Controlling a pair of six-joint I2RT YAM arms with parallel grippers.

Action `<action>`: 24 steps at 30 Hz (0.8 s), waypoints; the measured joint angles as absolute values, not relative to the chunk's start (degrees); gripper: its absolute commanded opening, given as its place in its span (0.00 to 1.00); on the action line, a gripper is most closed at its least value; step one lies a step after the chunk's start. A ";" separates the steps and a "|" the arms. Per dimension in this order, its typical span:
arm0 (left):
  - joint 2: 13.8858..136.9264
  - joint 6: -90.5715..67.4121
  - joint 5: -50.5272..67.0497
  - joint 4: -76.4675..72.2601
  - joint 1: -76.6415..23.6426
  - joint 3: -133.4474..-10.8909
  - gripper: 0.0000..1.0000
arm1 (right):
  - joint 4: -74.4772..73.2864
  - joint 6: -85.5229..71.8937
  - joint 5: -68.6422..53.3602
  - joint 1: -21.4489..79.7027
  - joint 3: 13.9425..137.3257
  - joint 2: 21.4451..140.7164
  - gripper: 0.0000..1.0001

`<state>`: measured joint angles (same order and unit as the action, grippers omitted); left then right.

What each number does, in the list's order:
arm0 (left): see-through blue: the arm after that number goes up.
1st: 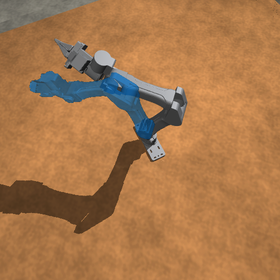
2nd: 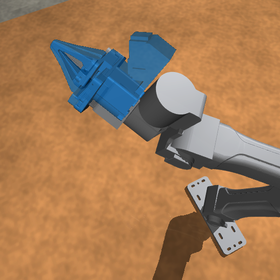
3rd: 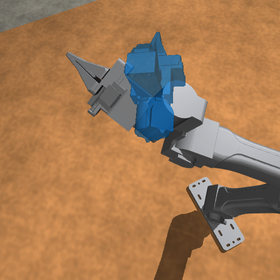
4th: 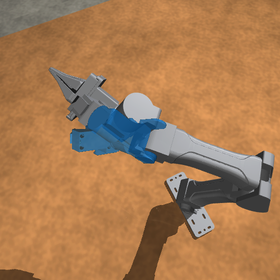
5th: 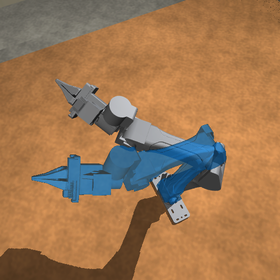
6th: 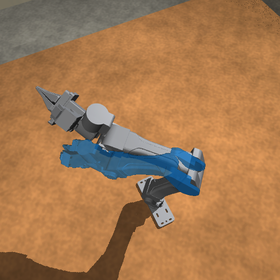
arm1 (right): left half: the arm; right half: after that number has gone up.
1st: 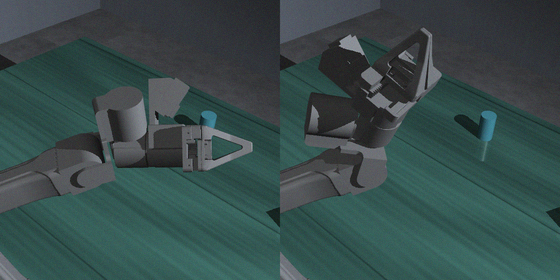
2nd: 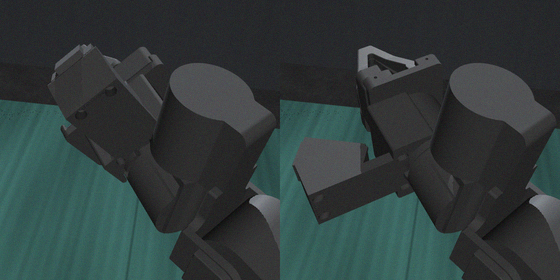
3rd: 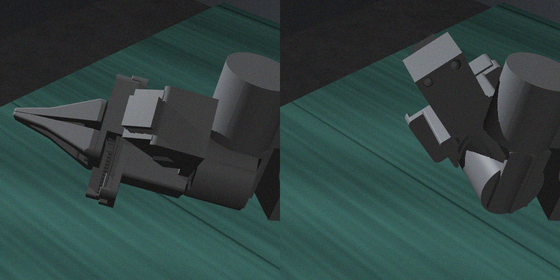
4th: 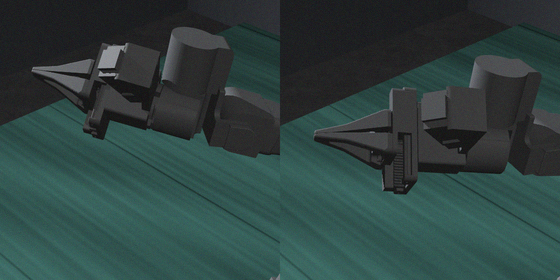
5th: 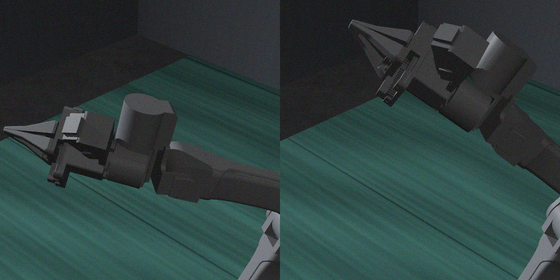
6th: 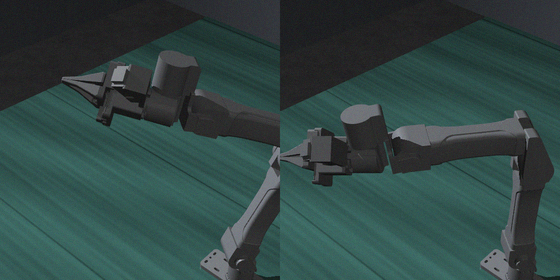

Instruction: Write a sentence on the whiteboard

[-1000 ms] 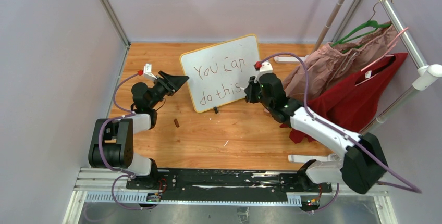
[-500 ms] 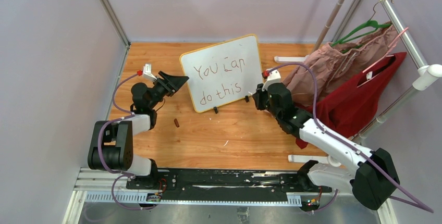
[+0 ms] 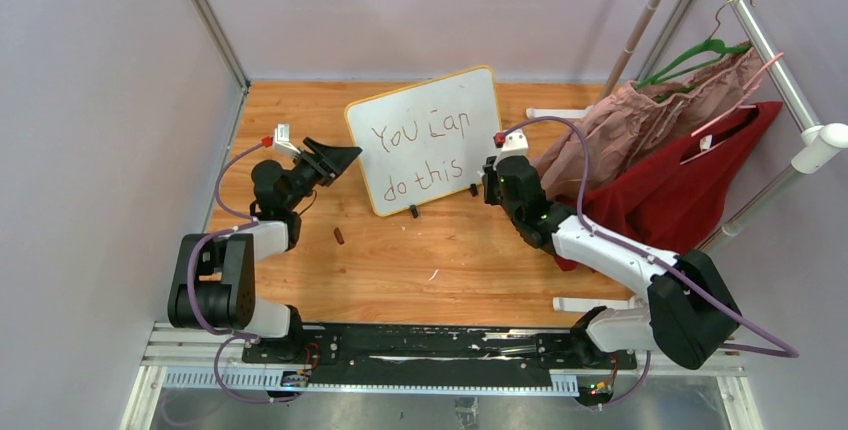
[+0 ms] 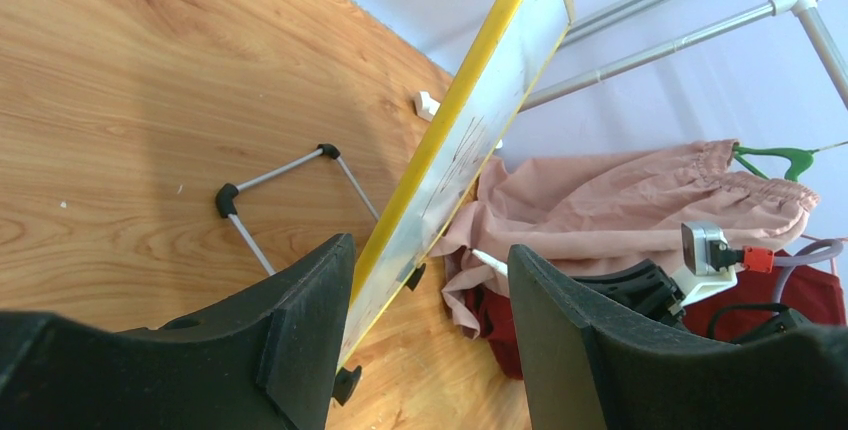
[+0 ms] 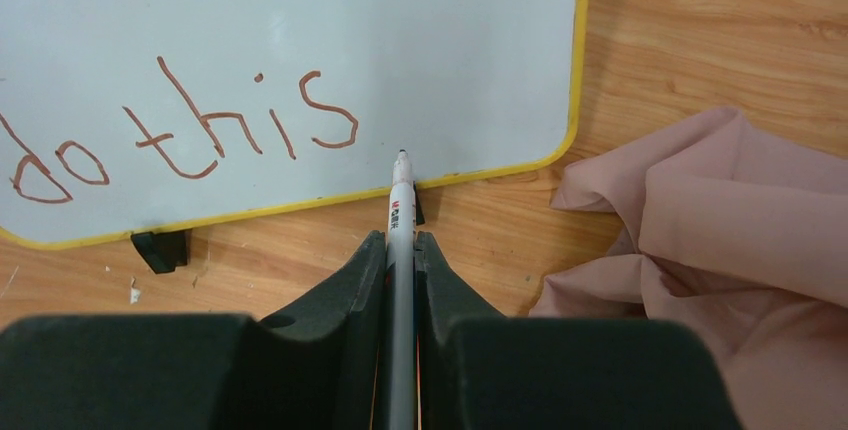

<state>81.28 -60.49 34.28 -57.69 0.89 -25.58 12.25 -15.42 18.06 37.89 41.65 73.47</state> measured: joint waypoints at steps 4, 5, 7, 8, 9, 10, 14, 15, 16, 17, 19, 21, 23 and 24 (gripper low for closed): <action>81.25 -60.51 34.26 -57.69 0.89 -25.58 0.63 | 13.91 -15.42 18.87 37.87 41.67 73.54 0.00; 81.25 -60.51 34.26 -57.69 0.89 -25.58 0.63 | 14.15 -15.42 19.09 37.87 41.67 73.54 0.00; 81.25 -60.53 34.24 -57.69 0.89 -25.54 0.63 | 14.20 -15.42 19.31 37.85 41.67 73.54 0.00; 81.25 -60.53 34.22 -57.69 0.89 -25.52 0.63 | 14.20 -15.42 19.49 37.85 41.67 73.54 0.00; 81.25 -60.53 34.22 -57.71 0.89 -25.50 0.63 | 14.20 -15.44 19.55 37.82 41.67 73.54 0.00; 81.25 -60.64 34.22 -57.69 0.89 -25.47 0.63 | 14.20 -15.44 19.59 37.80 41.67 73.54 0.00; 81.25 -60.71 34.22 -57.71 0.89 -25.47 0.63 | 14.24 -15.51 19.55 37.52 41.67 73.87 0.00; 81.25 -60.71 34.22 -57.71 0.89 -25.47 0.63 | 14.26 -15.57 19.55 37.45 41.67 74.19 0.00; 81.25 -60.73 34.22 -57.71 0.89 -25.47 0.63 | 14.26 -15.68 19.53 37.36 41.67 74.61 0.00; 81.25 -60.73 34.22 -57.71 0.89 -25.47 0.63 | 14.28 -15.86 19.53 37.30 41.74 75.22 0.00; 81.25 -60.75 34.22 -57.71 0.89 -25.45 0.63 | 14.39 -16.14 19.51 37.15 41.85 76.38 0.00; 81.25 -60.77 34.22 -57.71 0.89 -25.45 0.63 | 14.48 -16.51 19.42 37.06 42.11 77.36 0.00; 81.25 -60.90 34.22 -57.71 0.89 -25.45 0.63 | 14.57 -16.75 19.14 36.97 42.85 78.41 0.00; 81.25 -60.93 34.22 -57.71 0.89 -25.45 0.63 | 14.59 -16.80 19.05 36.97 43.24 78.74 0.00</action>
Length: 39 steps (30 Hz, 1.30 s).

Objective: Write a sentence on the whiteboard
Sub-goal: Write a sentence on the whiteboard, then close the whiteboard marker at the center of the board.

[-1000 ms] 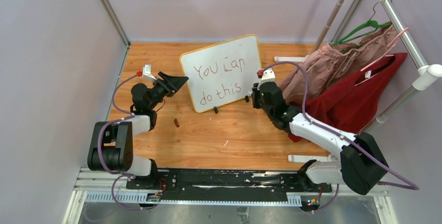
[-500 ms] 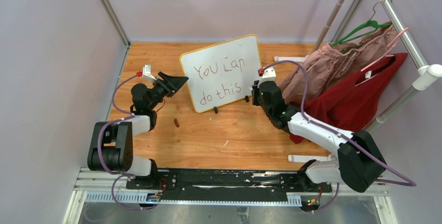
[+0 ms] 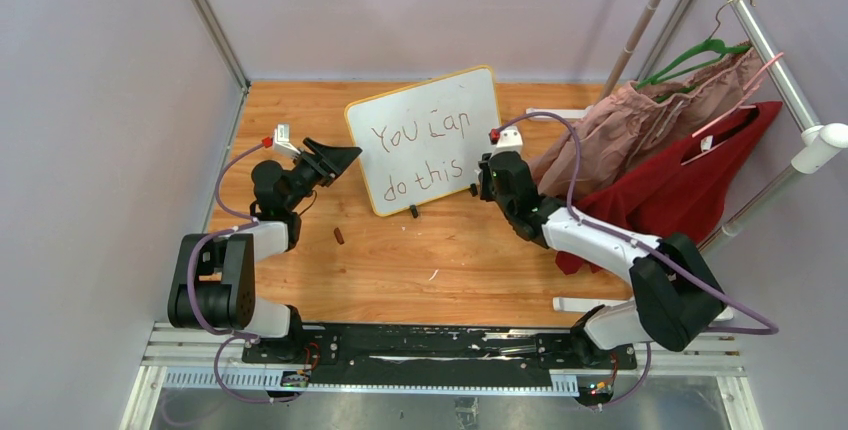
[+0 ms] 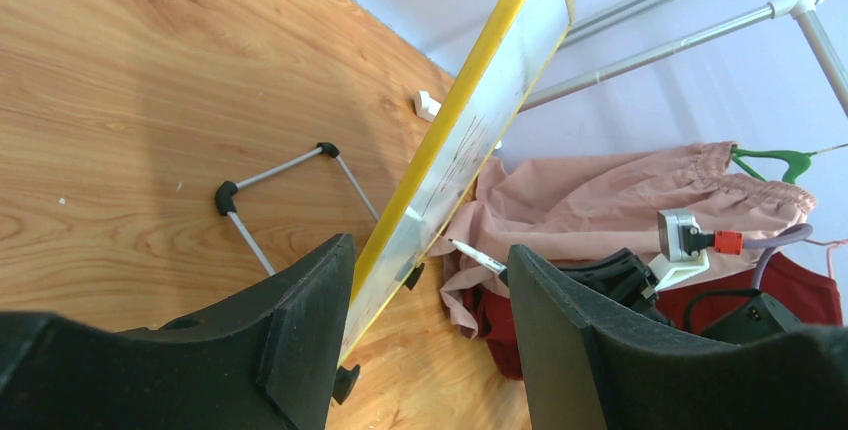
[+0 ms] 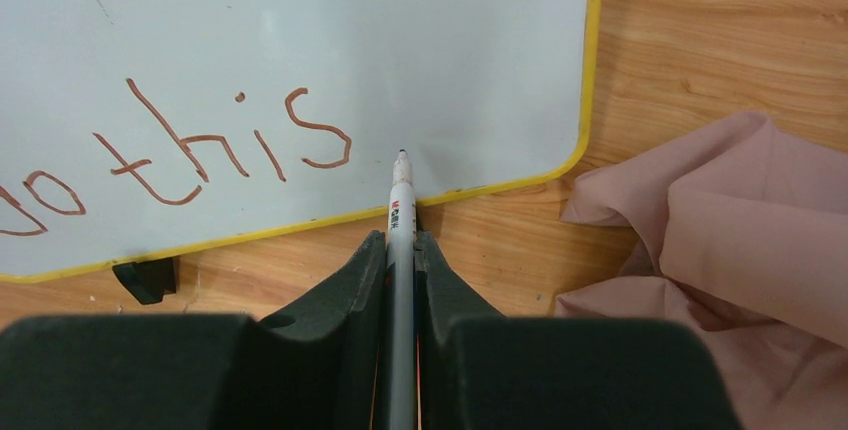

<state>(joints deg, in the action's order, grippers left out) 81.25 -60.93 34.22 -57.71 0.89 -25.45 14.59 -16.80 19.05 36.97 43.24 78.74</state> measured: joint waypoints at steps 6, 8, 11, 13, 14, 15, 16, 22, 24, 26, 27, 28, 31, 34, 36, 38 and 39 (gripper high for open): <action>81.25 -61.06 34.22 -57.71 0.89 -25.41 0.63 | 15.42 -16.97 18.26 36.97 44.58 80.05 0.00; 81.25 -61.12 34.22 -57.71 0.89 -25.41 0.63 | 15.42 -16.97 18.13 36.97 44.58 80.34 0.00; 81.25 -61.14 34.20 -57.71 0.89 -25.41 0.63 | 15.40 -16.97 18.06 36.97 44.58 80.58 0.00; 81.25 -61.14 34.22 -57.71 0.89 -25.41 0.63 | 15.44 -16.97 18.04 36.97 44.60 80.62 0.00; 81.25 -61.17 34.22 -57.71 0.89 -25.41 0.63 | 15.44 -16.97 18.04 36.97 44.60 80.64 0.00; 81.25 -61.17 34.22 -57.71 0.89 -25.41 0.63 | 15.44 -16.97 18.04 36.97 44.62 80.77 0.00; 81.25 -61.17 34.22 -57.71 0.89 -25.41 0.63 | 15.46 -16.97 18.04 36.95 44.62 80.93 0.00; 81.25 -61.21 34.22 -57.71 0.89 -25.41 0.63 | 15.46 -16.97 18.02 36.95 44.77 82.24 0.00; 81.25 -61.21 34.22 -57.71 0.89 -25.41 0.63 | 15.46 -16.97 18.02 36.91 44.84 82.48 0.00; 81.25 -61.23 34.22 -57.71 0.89 -25.39 0.63 | 15.46 -16.97 18.02 36.82 44.86 82.59 0.00; 81.25 -61.25 34.22 -57.74 0.89 -25.39 0.63 | 15.51 -16.97 18.02 36.73 44.86 82.67 0.00; 81.25 -61.28 34.22 -57.71 0.89 -25.39 0.63 | 15.57 -16.97 18.02 36.69 44.86 82.76 0.00; 81.25 -61.32 34.22 -57.74 0.89 -25.39 0.63 | 15.68 -16.97 18.04 36.60 45.04 83.11 0.00; 81.25 -61.32 34.22 -57.74 0.89 -25.39 0.63 | 15.73 -16.97 18.04 36.58 45.32 83.33 0.00; 81.23 -61.32 34.22 -57.74 0.89 -25.39 0.63 | 15.73 -16.97 18.04 36.58 45.47 83.59 0.00; 81.23 -61.32 34.22 -57.74 0.89 -25.39 0.63 | 15.88 -16.97 18.04 36.58 45.50 83.83 0.00; 81.23 -61.32 34.22 -57.74 0.89 -25.39 0.63 | 15.90 -16.97 18.02 36.58 45.52 83.88 0.00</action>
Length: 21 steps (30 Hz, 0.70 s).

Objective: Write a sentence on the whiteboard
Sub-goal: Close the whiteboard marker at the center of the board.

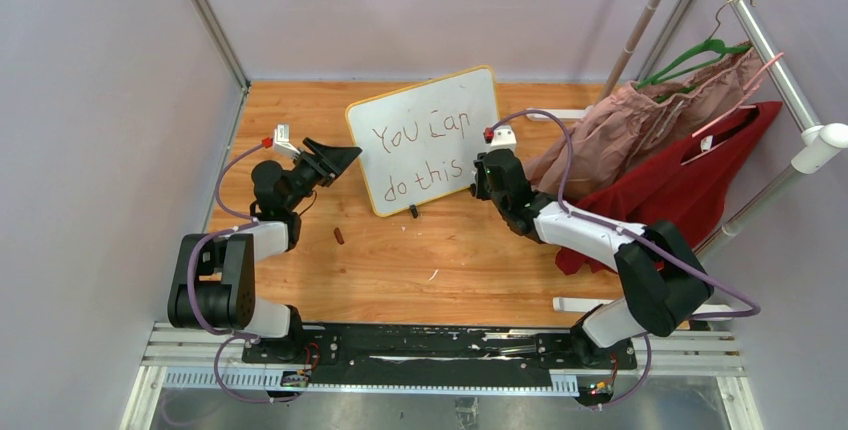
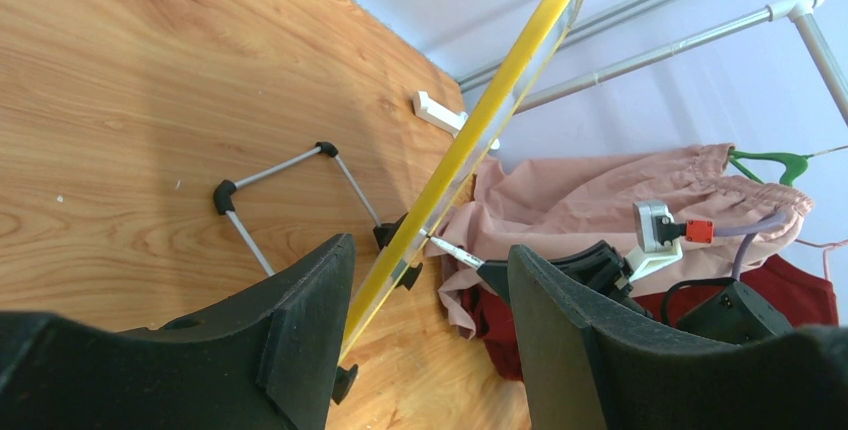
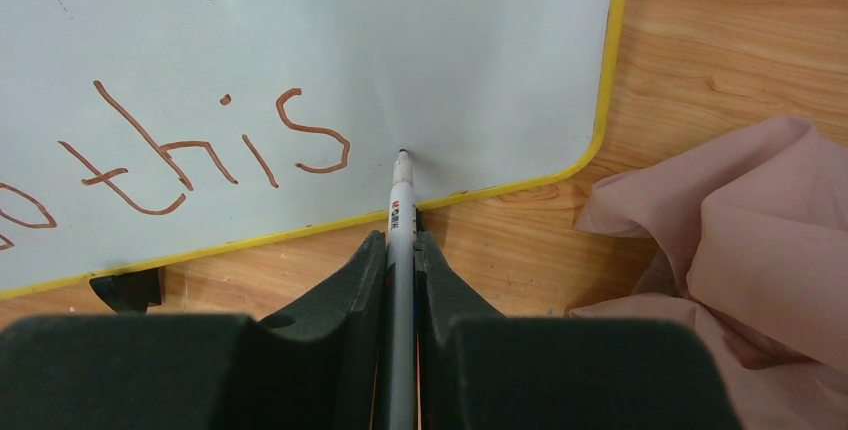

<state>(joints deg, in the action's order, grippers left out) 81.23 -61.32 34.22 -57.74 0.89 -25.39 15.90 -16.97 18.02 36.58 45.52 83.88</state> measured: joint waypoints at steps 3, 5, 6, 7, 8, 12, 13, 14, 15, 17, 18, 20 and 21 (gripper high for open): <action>81.23 -61.34 34.22 -57.71 0.89 -25.39 0.63 | 15.90 -16.97 18.02 36.53 45.52 83.92 0.00; 81.12 -61.32 34.22 -57.71 0.89 -25.39 0.63 | 15.90 -16.99 18.00 36.49 45.52 83.92 0.00; 81.03 -61.34 34.22 -57.74 0.89 -25.39 0.63 | 15.90 -16.99 18.00 36.49 45.52 83.92 0.00; 80.99 -61.32 34.22 -57.74 0.89 -25.39 0.63 | 15.90 -16.99 18.00 36.47 45.52 83.92 0.00; 80.93 -61.34 34.22 -57.69 0.89 -25.39 0.63 | 15.88 -16.99 18.00 36.47 45.52 83.88 0.00; 80.71 -61.32 34.20 -57.58 0.89 -25.39 0.63 | 15.05 -16.99 17.76 36.38 45.52 82.87 0.00; 80.60 -61.30 34.17 -57.39 0.89 -25.39 0.63 | 14.61 -16.99 17.56 36.34 45.52 82.26 0.00; 80.42 -61.23 34.04 -57.10 0.89 -25.39 0.63 | 13.74 -16.99 17.30 36.34 45.52 81.21 0.00; 80.18 -61.10 33.95 -56.71 0.89 -25.39 0.64 | 12.86 -17.02 17.06 36.34 45.52 80.14 0.00; 79.61 -60.66 33.61 -55.83 0.89 -25.39 0.65 | 10.63 -17.30 16.45 36.34 45.52 76.77 0.00; 79.13 -60.34 33.34 -54.94 0.89 -25.39 0.65 | 9.72 -17.47 16.05 36.34 45.52 75.13 0.00; 78.13 -59.57 32.75 -52.99 0.89 -25.39 0.66 | 7.57 -17.85 15.18 36.36 45.52 71.26 0.00; 77.60 -59.05 32.32 -51.83 0.89 -25.39 0.66 | 6.66 -18.04 14.81 36.38 45.52 69.60 0.00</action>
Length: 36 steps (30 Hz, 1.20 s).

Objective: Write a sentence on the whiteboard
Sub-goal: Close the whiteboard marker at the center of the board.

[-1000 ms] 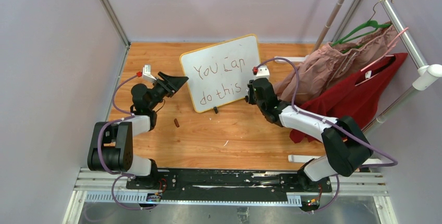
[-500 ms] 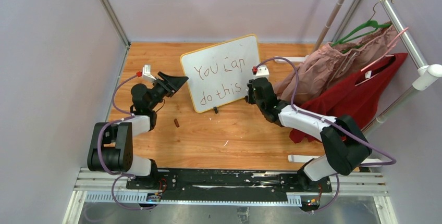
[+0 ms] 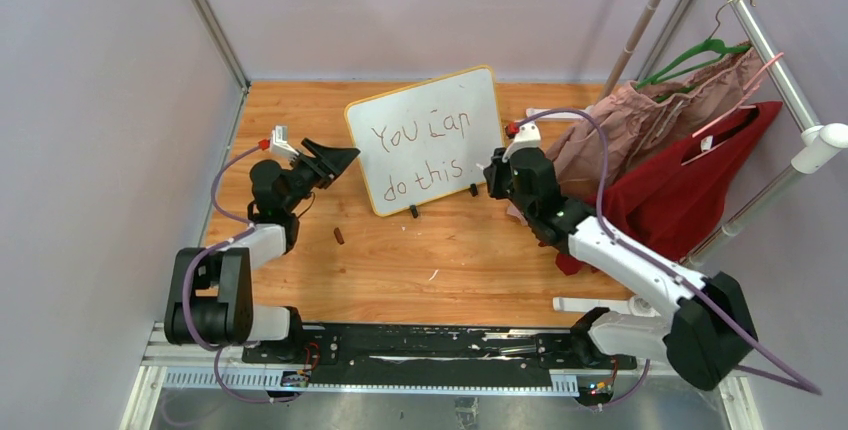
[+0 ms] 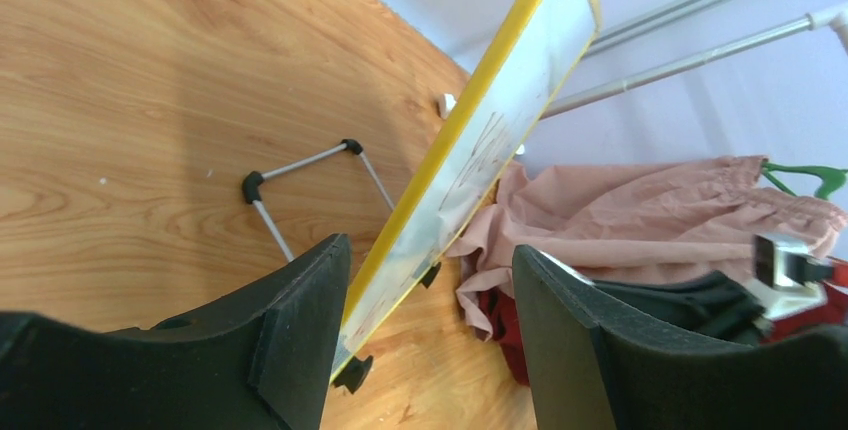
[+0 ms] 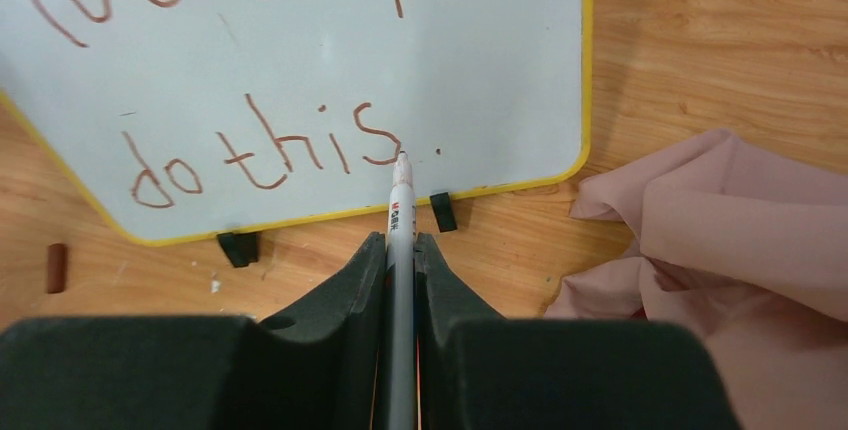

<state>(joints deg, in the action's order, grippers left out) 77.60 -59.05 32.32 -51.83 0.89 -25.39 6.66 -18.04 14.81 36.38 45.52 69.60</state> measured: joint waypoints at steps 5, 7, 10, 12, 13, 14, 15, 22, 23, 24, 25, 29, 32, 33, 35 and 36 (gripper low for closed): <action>72.84 -55.22 28.88 -40.56 0.89 -26.26 0.69 | 0.82 -18.06 10.50 37.01 45.52 61.17 0.00; 69.80 -52.56 26.39 -32.12 0.89 -28.27 0.70 | -1.39 -17.91 7.88 37.26 45.52 58.54 0.00; 64.93 -48.16 21.65 -18.68 0.89 -32.27 0.73 | -4.25 -17.45 4.29 37.78 45.45 54.96 0.00; 61.23 -45.23 17.80 -9.65 0.89 -34.96 0.77 | -5.15 -17.15 1.89 38.00 44.95 52.42 0.00; 59.22 -43.86 15.59 -5.30 0.89 -36.07 0.81 | -5.39 -17.02 0.71 38.11 44.47 51.00 0.00; 57.21 -42.63 13.28 -1.30 0.89 -36.95 0.88 | -5.76 -16.93 -0.45 38.13 43.94 49.71 0.00; 55.22 -41.56 11.05 2.57 0.89 -37.58 0.95 | -6.02 -16.88 -1.56 38.20 43.42 48.66 0.00; 48.64 -40.62 1.39 21.04 1.13 -38.00 1.00 | -8.10 -16.88 -7.35 38.24 40.29 47.09 0.00; 49.82 -40.69 0.95 23.00 1.17 -38.02 1.00 | -8.21 -16.91 -8.01 38.24 39.75 47.07 0.00; 51.35 -40.66 0.71 24.91 1.19 -38.20 1.00 | -8.40 -16.91 -8.67 38.24 39.27 47.05 0.00; 53.43 -40.42 0.56 27.29 1.21 -38.76 1.00 | -8.69 -16.93 -9.28 38.24 38.87 46.98 0.00; 60.62 -38.50 -0.19 33.69 0.97 -40.60 1.00 | -9.80 -16.95 -10.98 38.24 38.37 45.89 0.00; 60.34 -38.00 -3.07 36.29 -1.39 -40.60 0.99 | -10.50 -16.95 -11.42 38.24 38.30 44.66 0.00; 60.31 -37.95 -3.90 36.82 -2.90 -40.69 0.99 | -10.63 -16.95 -11.49 38.24 38.28 44.34 0.00; 61.58 -37.91 -5.21 37.95 -5.65 -41.43 0.98 | -10.96 -16.95 -11.57 38.24 38.28 43.75 0.00; 63.02 -37.87 -5.69 38.26 -6.81 -42.04 0.97 | -11.03 -16.95 -11.60 38.24 38.28 43.53 0.00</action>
<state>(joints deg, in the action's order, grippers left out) 63.02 -37.87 -5.69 38.26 -6.81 -42.04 -11.03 -16.95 -11.60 38.24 38.28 43.53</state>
